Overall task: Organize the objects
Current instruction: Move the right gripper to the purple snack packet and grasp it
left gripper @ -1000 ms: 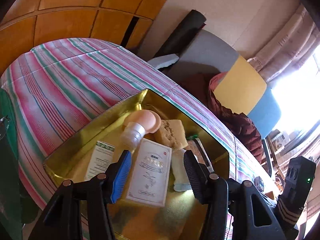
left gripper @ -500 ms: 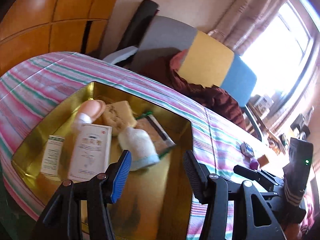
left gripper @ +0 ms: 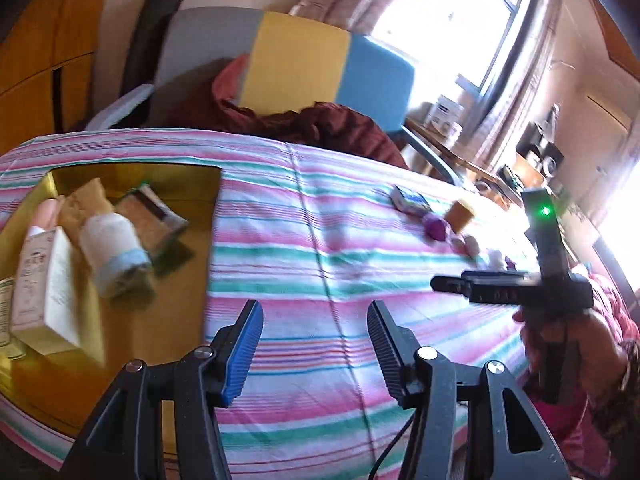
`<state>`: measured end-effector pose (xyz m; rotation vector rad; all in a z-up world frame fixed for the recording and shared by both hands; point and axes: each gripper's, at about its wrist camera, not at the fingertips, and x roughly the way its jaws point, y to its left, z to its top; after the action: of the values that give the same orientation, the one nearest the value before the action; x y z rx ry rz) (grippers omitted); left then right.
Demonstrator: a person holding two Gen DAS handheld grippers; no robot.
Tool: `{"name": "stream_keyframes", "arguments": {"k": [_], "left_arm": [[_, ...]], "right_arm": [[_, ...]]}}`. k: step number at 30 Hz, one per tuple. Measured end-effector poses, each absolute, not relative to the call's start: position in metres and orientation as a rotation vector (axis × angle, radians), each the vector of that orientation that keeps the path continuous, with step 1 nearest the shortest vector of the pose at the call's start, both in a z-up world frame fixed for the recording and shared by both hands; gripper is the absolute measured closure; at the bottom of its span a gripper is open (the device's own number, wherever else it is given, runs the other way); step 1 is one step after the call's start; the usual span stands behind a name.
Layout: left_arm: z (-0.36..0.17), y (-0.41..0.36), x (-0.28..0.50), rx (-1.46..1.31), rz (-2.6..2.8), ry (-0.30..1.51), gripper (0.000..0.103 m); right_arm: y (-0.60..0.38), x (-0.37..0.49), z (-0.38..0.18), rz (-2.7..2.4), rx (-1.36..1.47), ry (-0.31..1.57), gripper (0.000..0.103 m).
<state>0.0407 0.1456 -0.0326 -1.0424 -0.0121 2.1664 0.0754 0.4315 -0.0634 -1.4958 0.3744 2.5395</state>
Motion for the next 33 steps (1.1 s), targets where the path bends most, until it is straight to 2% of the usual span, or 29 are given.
{"name": "stream_keyframes", "arguments": {"k": [5,12,16,22,25,28,33], "left_arm": [[-0.039,0.169,0.06,-1.029,2.109,0.059,0.048],[-0.043,0.179,0.069,-1.059,2.099,0.064,0.048],[-0.045,0.182,0.07,-1.075,2.1,0.076,0.048],[-0.049,0.193,0.07,-1.094,2.09,0.116,0.048],[-0.051,0.197,0.069,-1.102,2.082,0.118,0.048],[-0.054,0.203,0.069,-1.123,2.073,0.12,0.048],[-0.057,0.207,0.074,-1.13,2.062,0.141,0.048]], "right_arm": [[0.498,0.098,-0.056,2.437,-1.423,0.387,0.024],[0.611,0.107,-0.046,2.24,-1.261,0.371,0.024],[0.655,0.106,-0.06,2.229,-1.293,0.548,0.028],[0.624,0.111,-0.062,2.41,-1.413,0.797,0.03],[0.611,0.125,-0.035,2.478,-1.317,0.668,0.03],[0.638,0.136,-0.018,2.355,-1.166,0.526,0.029],[0.7,0.136,-0.051,2.121,-1.262,0.494,0.029]]}}
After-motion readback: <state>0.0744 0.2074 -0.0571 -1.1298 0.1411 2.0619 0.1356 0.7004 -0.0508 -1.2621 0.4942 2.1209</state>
